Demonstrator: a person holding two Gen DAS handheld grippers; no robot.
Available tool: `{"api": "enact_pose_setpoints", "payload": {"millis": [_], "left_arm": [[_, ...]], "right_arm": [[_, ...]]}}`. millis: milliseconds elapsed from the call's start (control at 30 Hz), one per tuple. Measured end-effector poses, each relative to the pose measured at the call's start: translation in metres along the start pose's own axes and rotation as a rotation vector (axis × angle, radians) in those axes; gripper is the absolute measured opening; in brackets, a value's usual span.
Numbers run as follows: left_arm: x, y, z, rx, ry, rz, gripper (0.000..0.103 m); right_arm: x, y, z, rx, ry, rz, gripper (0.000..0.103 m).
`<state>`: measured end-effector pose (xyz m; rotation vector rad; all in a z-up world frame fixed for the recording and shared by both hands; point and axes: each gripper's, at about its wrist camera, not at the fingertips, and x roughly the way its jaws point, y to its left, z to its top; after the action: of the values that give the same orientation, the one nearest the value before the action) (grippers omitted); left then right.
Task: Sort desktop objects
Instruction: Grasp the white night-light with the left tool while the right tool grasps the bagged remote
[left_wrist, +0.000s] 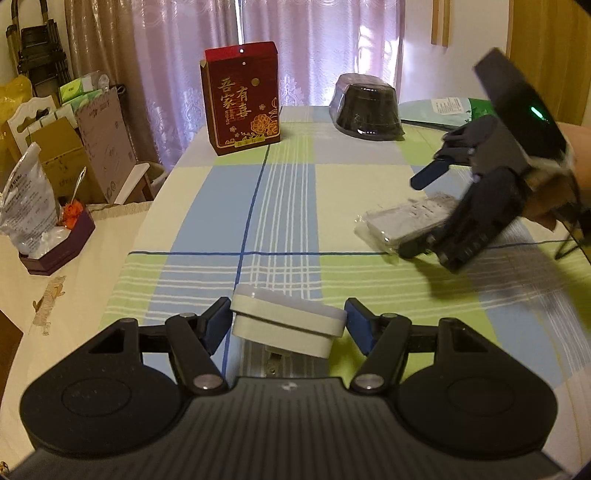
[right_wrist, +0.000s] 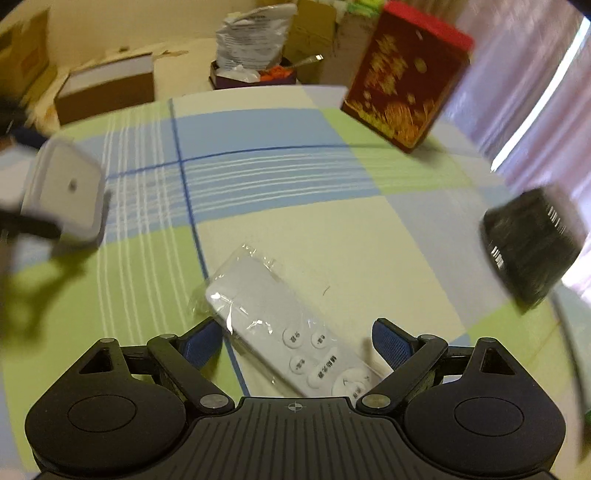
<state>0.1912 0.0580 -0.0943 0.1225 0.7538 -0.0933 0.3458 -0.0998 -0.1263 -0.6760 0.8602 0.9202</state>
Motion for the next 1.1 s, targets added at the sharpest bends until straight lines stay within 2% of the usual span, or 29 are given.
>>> {"api": "enact_pose_setpoints", "payload": {"millis": [33, 67, 100, 167, 267, 333, 400, 467, 600, 700, 800, 1000, 1033, 1067, 1100], "left_arm": [[0.000, 0.001, 0.000, -0.011, -0.001, -0.004, 0.063], [0.000, 0.003, 0.000, -0.023, -0.002, -0.007, 0.064], [0.001, 0.003, 0.000, -0.025, 0.000, -0.007, 0.064], [0.003, 0.002, 0.000, -0.020, 0.007, -0.004, 0.067], [0.007, -0.001, 0.000, -0.016, 0.017, 0.004, 0.067], [0.007, -0.003, 0.000, -0.013, 0.024, 0.010, 0.066], [0.005, -0.005, 0.000, -0.009, 0.031, 0.012, 0.060], [0.001, -0.009, -0.002, -0.006, 0.035, 0.006, 0.060], [-0.014, -0.021, -0.010, 0.000, 0.034, -0.037, 0.060], [-0.034, -0.041, -0.023, 0.025, 0.037, -0.103, 0.060], [-0.056, -0.067, -0.041, 0.073, 0.054, -0.169, 0.060], [-0.078, -0.086, -0.055, 0.127, 0.069, -0.169, 0.060], [-0.081, -0.089, -0.057, 0.136, 0.071, -0.168, 0.061], [-0.085, -0.092, -0.059, 0.145, 0.073, -0.166, 0.063], [-0.088, -0.095, -0.062, 0.153, 0.076, -0.165, 0.064]], "right_arm": [[0.002, -0.005, 0.000, 0.044, 0.017, 0.022, 0.087], [0.001, -0.008, -0.002, 0.088, 0.027, 0.033, 0.075], [0.001, -0.010, -0.004, 0.132, 0.038, 0.043, 0.071], [-0.005, -0.008, -0.009, 0.179, 0.053, 0.034, 0.048], [-0.018, 0.004, -0.023, 0.237, 0.072, 0.018, 0.040], [-0.030, 0.018, -0.035, 0.276, 0.085, 0.009, 0.039], [-0.044, 0.034, -0.049, 0.324, 0.091, 0.008, 0.039], [-0.061, 0.050, -0.070, 0.409, 0.091, 0.003, 0.039], [-0.098, 0.084, -0.117, 0.600, 0.087, -0.039, 0.039], [-0.122, 0.112, -0.148, 0.702, 0.074, -0.084, 0.039], [-0.141, 0.137, -0.172, 0.735, 0.060, -0.135, 0.039], [-0.154, 0.168, -0.182, 0.736, 0.009, -0.154, 0.039], [-0.156, 0.171, -0.180, 0.729, 0.007, -0.149, 0.051], [-0.157, 0.174, -0.179, 0.724, 0.004, -0.146, 0.068], [-0.160, 0.176, -0.180, 0.724, -0.007, -0.150, 0.072]]}}
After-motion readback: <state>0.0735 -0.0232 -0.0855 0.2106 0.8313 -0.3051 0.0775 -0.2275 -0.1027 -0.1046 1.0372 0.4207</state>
